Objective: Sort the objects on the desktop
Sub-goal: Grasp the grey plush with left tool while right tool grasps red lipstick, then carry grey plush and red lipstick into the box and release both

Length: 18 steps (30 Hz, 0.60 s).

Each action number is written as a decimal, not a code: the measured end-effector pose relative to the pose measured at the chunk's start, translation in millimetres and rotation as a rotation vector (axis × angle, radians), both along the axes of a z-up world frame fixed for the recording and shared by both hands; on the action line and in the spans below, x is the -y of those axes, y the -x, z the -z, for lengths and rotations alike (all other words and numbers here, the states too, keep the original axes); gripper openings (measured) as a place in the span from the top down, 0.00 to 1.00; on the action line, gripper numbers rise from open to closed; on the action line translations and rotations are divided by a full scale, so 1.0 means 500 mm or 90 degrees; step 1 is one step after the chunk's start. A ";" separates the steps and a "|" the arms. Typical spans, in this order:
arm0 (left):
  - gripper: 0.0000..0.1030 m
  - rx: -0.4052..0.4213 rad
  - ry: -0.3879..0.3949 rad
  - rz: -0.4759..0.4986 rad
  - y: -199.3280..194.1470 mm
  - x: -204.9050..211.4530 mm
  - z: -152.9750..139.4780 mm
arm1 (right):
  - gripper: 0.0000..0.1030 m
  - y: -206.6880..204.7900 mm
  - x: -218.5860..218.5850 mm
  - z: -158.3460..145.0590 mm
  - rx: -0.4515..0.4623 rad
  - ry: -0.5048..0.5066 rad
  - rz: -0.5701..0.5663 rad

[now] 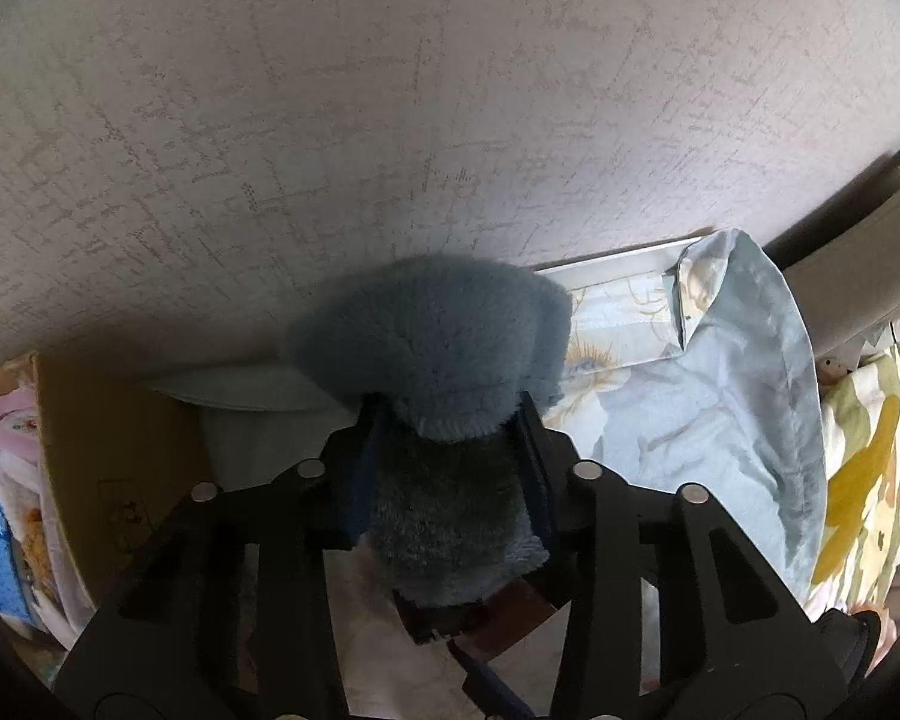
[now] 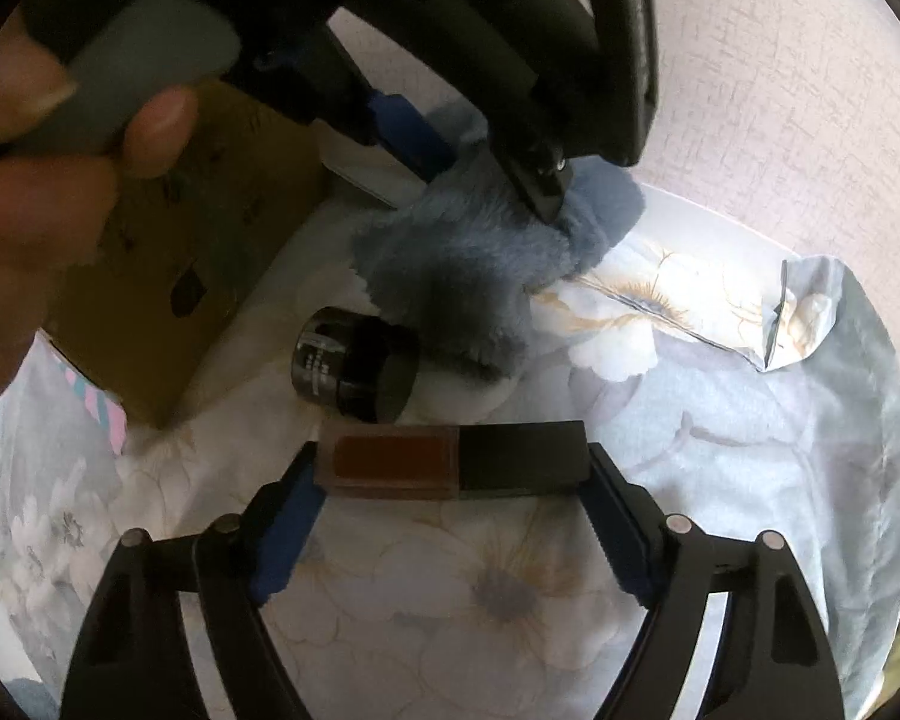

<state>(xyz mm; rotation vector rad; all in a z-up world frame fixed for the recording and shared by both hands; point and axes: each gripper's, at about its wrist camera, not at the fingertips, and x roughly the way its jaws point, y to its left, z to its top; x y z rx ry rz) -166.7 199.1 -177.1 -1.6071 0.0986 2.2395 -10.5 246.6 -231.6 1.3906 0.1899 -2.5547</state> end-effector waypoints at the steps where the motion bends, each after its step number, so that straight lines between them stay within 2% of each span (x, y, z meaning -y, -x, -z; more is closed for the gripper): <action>1: 0.70 -0.001 0.000 0.000 -0.003 0.000 -0.002 | 0.23 -0.003 -0.002 -0.001 0.000 0.005 -0.003; 9: 0.75 -0.015 -0.016 -0.005 -0.042 0.014 -0.057 | 0.23 -0.042 -0.034 -0.036 0.004 0.007 0.004; 18: 0.77 -0.072 -0.019 0.005 -0.091 0.030 -0.185 | 0.23 -0.090 -0.083 -0.118 0.010 0.019 0.026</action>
